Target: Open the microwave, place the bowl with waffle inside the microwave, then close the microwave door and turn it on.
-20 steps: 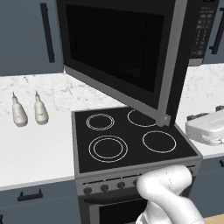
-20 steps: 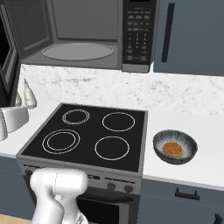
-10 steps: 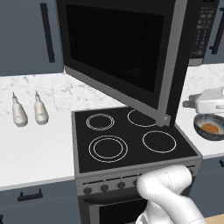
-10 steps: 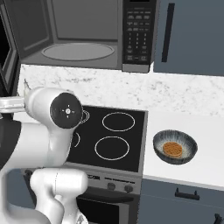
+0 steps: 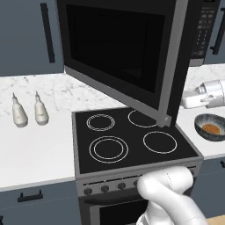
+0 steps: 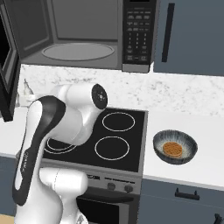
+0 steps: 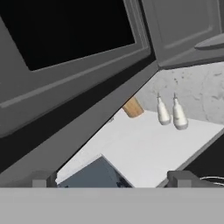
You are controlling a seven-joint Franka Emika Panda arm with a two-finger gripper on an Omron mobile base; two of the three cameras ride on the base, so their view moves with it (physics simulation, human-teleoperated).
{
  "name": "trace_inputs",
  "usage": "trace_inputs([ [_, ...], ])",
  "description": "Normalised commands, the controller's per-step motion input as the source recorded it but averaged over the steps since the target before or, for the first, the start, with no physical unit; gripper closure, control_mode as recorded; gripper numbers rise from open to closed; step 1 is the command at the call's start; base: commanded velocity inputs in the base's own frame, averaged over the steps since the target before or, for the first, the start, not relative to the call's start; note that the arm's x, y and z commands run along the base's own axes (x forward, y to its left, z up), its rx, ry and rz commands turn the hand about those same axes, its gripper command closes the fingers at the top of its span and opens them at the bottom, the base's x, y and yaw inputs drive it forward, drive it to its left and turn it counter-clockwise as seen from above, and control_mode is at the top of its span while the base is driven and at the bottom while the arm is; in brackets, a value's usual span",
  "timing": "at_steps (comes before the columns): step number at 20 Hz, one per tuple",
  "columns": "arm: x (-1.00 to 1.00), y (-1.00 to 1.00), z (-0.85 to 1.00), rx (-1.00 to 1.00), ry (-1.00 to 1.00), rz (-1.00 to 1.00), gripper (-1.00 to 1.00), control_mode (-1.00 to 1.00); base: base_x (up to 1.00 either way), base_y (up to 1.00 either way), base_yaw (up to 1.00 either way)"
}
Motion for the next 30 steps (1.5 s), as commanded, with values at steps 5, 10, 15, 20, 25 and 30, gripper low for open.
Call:
trace_inputs([
  [5,0.46,0.36,-0.09,0.00,0.10,0.10,-1.00,-1.00,0.00,0.00,0.00],
  [10,0.18,0.64,-0.03,0.00,0.09,0.17,-1.00,-1.00,0.00,0.00,0.00],
  [15,-0.23,0.63,0.00,0.00,0.00,0.23,-1.00,-1.00,0.00,0.00,0.00],
  [20,-0.91,0.53,0.08,0.00,-0.20,0.23,-1.00,-1.00,0.00,0.00,0.00],
  [25,-0.62,0.83,0.12,0.00,-0.14,0.05,-1.00,-1.00,0.00,0.00,0.00],
  [30,-0.07,0.71,0.19,0.00,-0.02,0.00,-1.00,-1.00,0.00,0.00,0.00],
])
